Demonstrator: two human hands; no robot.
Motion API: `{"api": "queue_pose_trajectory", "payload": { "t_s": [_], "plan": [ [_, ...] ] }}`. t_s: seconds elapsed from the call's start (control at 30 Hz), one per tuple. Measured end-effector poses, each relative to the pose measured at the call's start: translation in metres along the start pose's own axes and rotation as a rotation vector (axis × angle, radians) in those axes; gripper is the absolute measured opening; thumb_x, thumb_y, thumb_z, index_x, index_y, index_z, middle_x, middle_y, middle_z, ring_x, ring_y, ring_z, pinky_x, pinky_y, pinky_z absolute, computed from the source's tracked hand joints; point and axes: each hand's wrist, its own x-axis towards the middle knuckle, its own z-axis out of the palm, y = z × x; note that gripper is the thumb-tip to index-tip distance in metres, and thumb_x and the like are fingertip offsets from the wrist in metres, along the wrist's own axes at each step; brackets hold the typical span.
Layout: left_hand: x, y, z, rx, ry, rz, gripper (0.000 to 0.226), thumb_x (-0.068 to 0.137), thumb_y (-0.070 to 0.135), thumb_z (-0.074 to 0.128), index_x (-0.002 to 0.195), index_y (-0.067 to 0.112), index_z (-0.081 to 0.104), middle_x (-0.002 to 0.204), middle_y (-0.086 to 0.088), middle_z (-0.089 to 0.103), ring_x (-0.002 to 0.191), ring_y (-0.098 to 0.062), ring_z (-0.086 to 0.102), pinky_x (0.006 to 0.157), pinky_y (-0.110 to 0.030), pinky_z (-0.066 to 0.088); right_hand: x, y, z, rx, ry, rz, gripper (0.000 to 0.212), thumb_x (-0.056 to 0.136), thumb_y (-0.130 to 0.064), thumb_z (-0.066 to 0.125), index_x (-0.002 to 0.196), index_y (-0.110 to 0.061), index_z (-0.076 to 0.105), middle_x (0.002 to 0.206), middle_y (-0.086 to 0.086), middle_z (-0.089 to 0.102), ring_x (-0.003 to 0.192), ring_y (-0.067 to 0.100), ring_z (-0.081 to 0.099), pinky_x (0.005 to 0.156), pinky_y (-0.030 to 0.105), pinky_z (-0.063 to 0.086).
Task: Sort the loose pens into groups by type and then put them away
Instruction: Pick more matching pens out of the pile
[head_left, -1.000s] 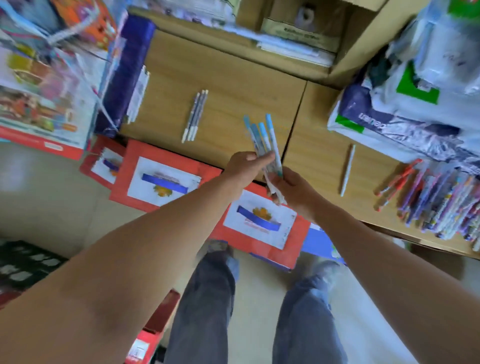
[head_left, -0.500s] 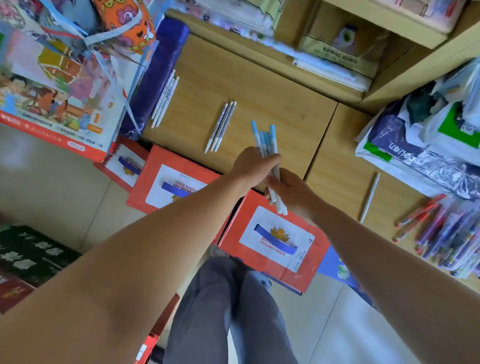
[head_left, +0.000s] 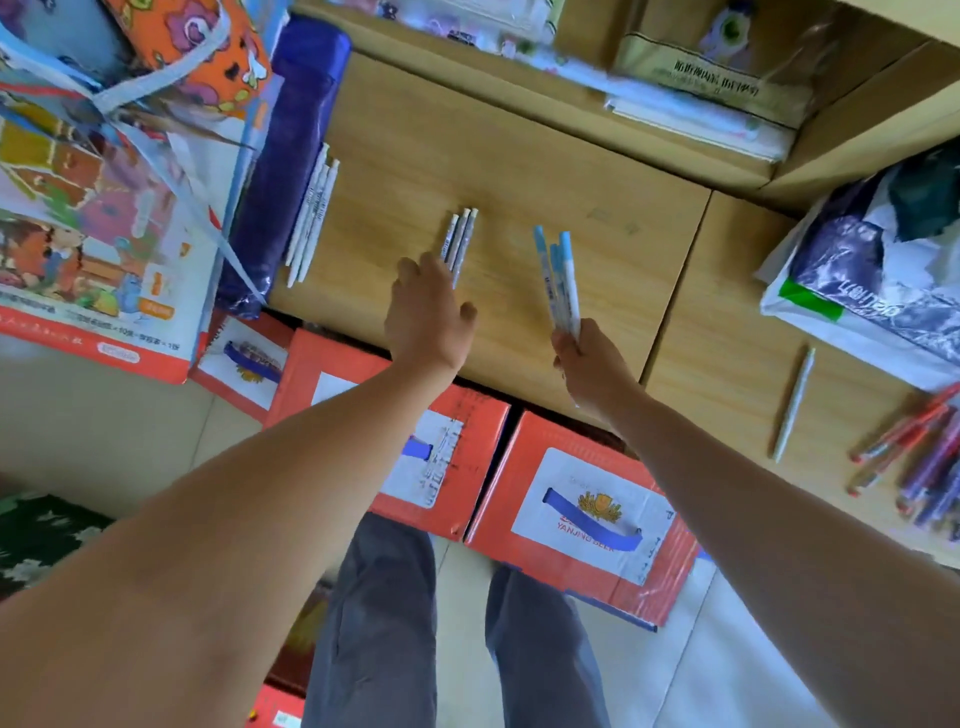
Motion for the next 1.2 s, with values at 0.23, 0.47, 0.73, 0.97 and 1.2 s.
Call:
{"api": "queue_pose_trajectory", "payload": {
  "t_s": [0.23,0.47,0.73,0.97,1.2],
  "plan": [
    [0.045,-0.020,0.011,0.098,0.014,0.184,0.042,0.084,0.030,0.062,0.113,0.004,0.046,0.114,-0.013,0.052,0.103,-0.032,0.055,0.074,-0.041,0.045,0.037,-0.029,0.040,-0.263,0.210,0.047,0.037,0.103,-0.028,0.036,0.124,0.000,0.047,0.122,0.022,0.049,0.112,0.038,0.045,0.091,0.041,0.036],
    [0.080,-0.049,-0.019,0.100,-0.005,0.276,0.034,0.084,0.020,0.061,0.111,0.006,0.047,0.108,-0.013,0.055,0.086,-0.033,0.060,0.062,-0.037,0.041,0.049,-0.055,0.058,-0.363,0.273,0.076,0.031,0.099,-0.026,0.042,0.116,-0.001,0.050,0.114,0.021,0.054,0.105,0.038,0.051,0.078,0.041,0.040],
    [0.092,-0.059,-0.034,0.120,0.043,0.364,0.036,0.081,0.017,0.065,0.113,0.010,0.051,0.116,-0.011,0.051,0.091,-0.028,0.060,0.054,-0.030,0.036,0.050,-0.068,0.070,-0.381,0.271,0.102,0.031,0.095,-0.031,0.050,0.114,-0.007,0.047,0.108,0.017,0.059,0.098,0.038,0.057,0.073,0.039,0.044],
    [0.082,-0.013,-0.007,0.047,-0.146,0.546,0.050,0.092,0.035,0.057,0.133,0.010,0.044,0.116,-0.010,0.059,0.094,-0.027,0.063,0.064,-0.031,0.039,0.046,-0.065,0.067,-0.235,0.279,0.072,0.034,0.088,-0.034,0.059,0.108,-0.012,0.044,0.099,0.011,0.062,0.089,0.033,0.059,0.067,0.036,0.046],
    [0.086,-0.006,0.007,0.043,-0.182,0.516,0.060,0.091,0.029,0.061,0.141,0.012,0.034,0.112,-0.012,0.058,0.090,-0.027,0.062,0.066,-0.029,0.038,0.047,-0.047,0.056,-0.108,0.341,-0.038,0.029,0.087,-0.027,0.060,0.110,-0.014,0.048,0.103,0.007,0.060,0.084,0.027,0.060,0.070,0.040,0.051]
  ]
}}
